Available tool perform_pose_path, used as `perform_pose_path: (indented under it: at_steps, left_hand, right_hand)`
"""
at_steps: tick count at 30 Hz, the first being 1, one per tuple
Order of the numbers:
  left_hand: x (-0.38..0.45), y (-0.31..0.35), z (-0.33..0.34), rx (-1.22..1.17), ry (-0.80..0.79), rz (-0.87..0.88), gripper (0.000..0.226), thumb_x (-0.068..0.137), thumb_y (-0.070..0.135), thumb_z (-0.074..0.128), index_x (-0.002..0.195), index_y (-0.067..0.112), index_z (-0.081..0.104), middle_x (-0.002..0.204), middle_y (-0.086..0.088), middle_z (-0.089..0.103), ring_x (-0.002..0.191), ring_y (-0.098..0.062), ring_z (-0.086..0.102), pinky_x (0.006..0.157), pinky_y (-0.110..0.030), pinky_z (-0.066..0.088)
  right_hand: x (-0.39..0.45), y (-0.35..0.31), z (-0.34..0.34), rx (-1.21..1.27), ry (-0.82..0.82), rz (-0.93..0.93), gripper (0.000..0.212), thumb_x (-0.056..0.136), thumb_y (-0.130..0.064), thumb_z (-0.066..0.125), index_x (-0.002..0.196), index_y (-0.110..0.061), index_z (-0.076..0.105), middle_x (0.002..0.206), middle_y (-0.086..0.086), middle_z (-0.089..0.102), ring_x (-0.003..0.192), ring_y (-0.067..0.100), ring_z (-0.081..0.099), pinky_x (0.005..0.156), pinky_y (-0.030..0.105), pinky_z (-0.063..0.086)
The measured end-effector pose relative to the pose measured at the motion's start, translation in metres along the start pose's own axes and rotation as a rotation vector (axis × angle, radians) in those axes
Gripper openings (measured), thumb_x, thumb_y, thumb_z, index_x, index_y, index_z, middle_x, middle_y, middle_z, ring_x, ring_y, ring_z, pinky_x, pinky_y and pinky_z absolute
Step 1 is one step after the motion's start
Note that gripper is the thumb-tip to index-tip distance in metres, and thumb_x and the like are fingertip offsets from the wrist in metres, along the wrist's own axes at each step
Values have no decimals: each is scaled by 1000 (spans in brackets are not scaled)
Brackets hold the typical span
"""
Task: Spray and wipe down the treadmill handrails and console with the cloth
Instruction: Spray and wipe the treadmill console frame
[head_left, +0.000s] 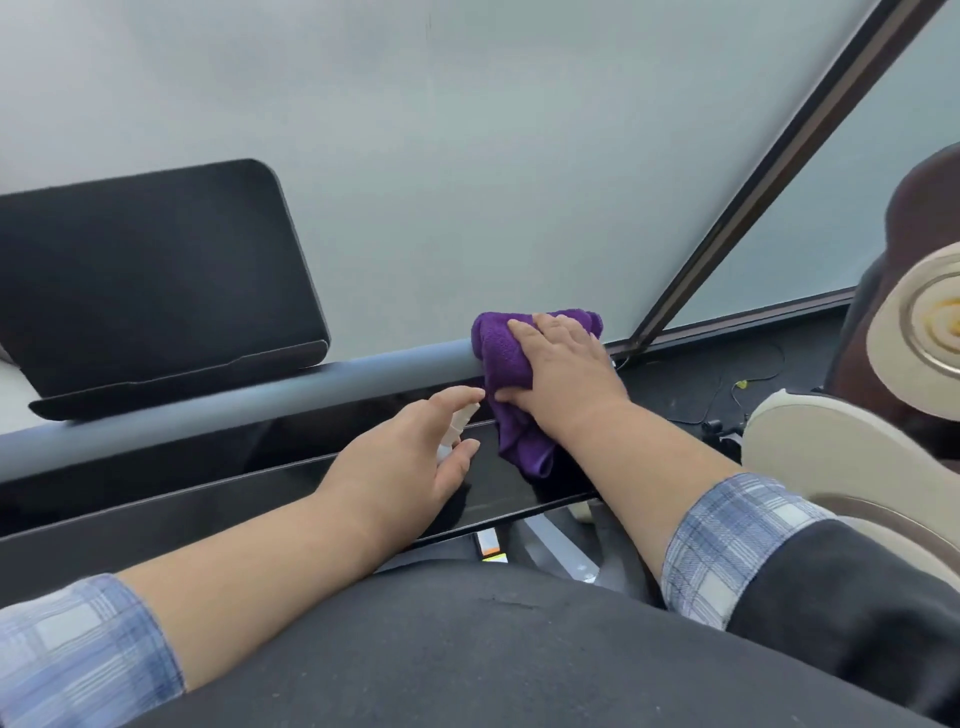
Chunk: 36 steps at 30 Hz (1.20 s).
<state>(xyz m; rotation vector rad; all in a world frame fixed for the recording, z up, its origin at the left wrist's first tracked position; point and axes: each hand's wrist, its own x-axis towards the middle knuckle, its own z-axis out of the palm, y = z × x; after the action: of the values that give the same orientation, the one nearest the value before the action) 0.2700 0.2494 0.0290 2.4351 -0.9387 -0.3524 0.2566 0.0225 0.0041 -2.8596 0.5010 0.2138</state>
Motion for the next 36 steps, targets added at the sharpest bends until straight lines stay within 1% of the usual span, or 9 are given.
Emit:
perform_pose_path:
  at_steps: [5, 9, 14, 18, 21, 26, 30, 33, 36]
  left_hand:
    - [9, 22, 16, 34, -74, 92, 46, 94, 52, 46, 134, 57, 23, 115, 14, 57, 79, -5, 48, 69, -25, 37]
    - [16, 34, 25, 44, -128, 130, 47, 92, 55, 44, 134, 57, 22, 114, 14, 57, 84, -10, 55, 68, -28, 38]
    - [20, 46, 27, 54, -125, 188, 47, 91, 58, 40, 133, 58, 20, 112, 15, 58, 78, -11, 52, 65, -29, 38]
    - [21, 45, 23, 61, -131, 223, 46, 91, 59, 37, 134, 58, 20, 116, 14, 60, 83, -14, 60, 63, -28, 37]
    - [19, 39, 20, 60, -131, 214, 45, 91, 59, 38, 133, 58, 22, 109, 15, 59, 78, -13, 58, 61, -29, 39]
    - [8, 25, 16, 58, -142, 151, 45, 92, 56, 42, 133, 57, 22, 99, 20, 49, 76, -10, 52, 64, -29, 39]
    - [-2, 19, 15, 59, -146, 133, 45, 94, 53, 45, 133, 58, 23, 113, 15, 56, 82, -8, 55, 66, -26, 37]
    - [-7, 16, 15, 53, -131, 143, 46, 94, 51, 48, 133, 58, 25, 126, 17, 57, 94, -9, 61, 69, -23, 35]
    - [-9, 11, 16, 33, -123, 149, 46, 94, 51, 48, 133, 58, 26, 121, 16, 57, 85, -6, 56, 67, -23, 36]
  right_hand:
    - [-32, 36, -4, 210, 4, 271, 93, 83, -54, 71, 156, -26, 22, 152, 9, 36, 137, 33, 36, 114, 44, 33]
    - [-81, 48, 3, 316, -48, 405, 101, 79, -54, 74, 156, -21, 18, 143, 14, 44, 128, 36, 48, 105, 43, 41]
    - [-156, 50, 21, 313, -10, 445, 99, 79, -52, 73, 155, -26, 16, 138, 4, 44, 125, 28, 46, 103, 39, 41]
    - [-180, 50, 27, 340, 34, 464, 94, 81, -54, 72, 155, -29, 19, 136, -1, 45, 120, 25, 47, 98, 37, 42]
    - [-170, 45, 24, 350, 85, 454, 92, 81, -57, 72, 154, -24, 25, 137, -1, 47, 121, 25, 50, 101, 37, 44]
    - [-106, 38, 11, 331, 91, 456, 91, 83, -58, 70, 152, -18, 27, 135, 12, 51, 123, 34, 51, 103, 42, 41]
    - [-65, 33, 1, 313, 67, 440, 89, 84, -57, 69, 152, -16, 27, 138, 16, 50, 126, 37, 49, 105, 43, 40]
    - [-80, 36, 3, 319, 65, 439, 89, 84, -56, 69, 153, -20, 26, 137, 15, 50, 125, 35, 49, 105, 45, 41]
    - [-124, 42, 15, 311, 72, 447, 90, 83, -56, 69, 154, -24, 24, 135, 12, 50, 125, 31, 49, 104, 43, 41]
